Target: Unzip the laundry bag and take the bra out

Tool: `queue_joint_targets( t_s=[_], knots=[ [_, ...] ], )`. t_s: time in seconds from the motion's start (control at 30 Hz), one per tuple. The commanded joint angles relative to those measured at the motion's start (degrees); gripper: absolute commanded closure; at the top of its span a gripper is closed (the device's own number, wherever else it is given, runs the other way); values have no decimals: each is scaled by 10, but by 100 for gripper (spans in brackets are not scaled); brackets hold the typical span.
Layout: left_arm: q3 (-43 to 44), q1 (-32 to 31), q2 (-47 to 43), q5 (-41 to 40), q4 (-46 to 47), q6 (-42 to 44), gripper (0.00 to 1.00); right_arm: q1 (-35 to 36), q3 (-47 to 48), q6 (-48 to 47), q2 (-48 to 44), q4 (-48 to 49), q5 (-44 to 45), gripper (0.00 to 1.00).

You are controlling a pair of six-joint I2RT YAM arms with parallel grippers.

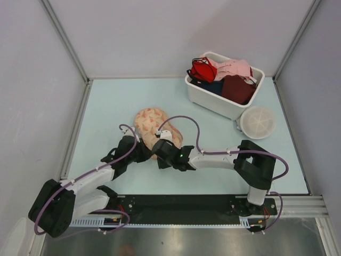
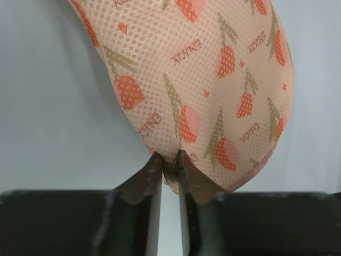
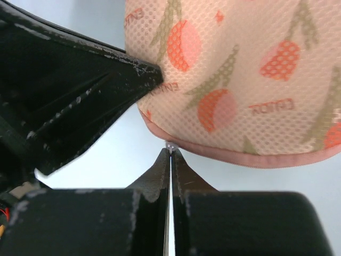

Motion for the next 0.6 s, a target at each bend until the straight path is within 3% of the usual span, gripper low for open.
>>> queue_joint_targets(
  t_s=[0.0,0.07,0.1,0.57],
  knots=[
    [15,-4,21,9,20,-2,87,5,25,-10,3,20,3,100],
    [19,-5,25,7,20,-1,99,5,25,-10,4,18,5,100],
    [21,-4,25,6,19,-1,100,5,25,-11,5,18,5,100],
    [41,-4,30,-39,-9,18,100,3,20,-5,0,-17,38,100]
  ],
)
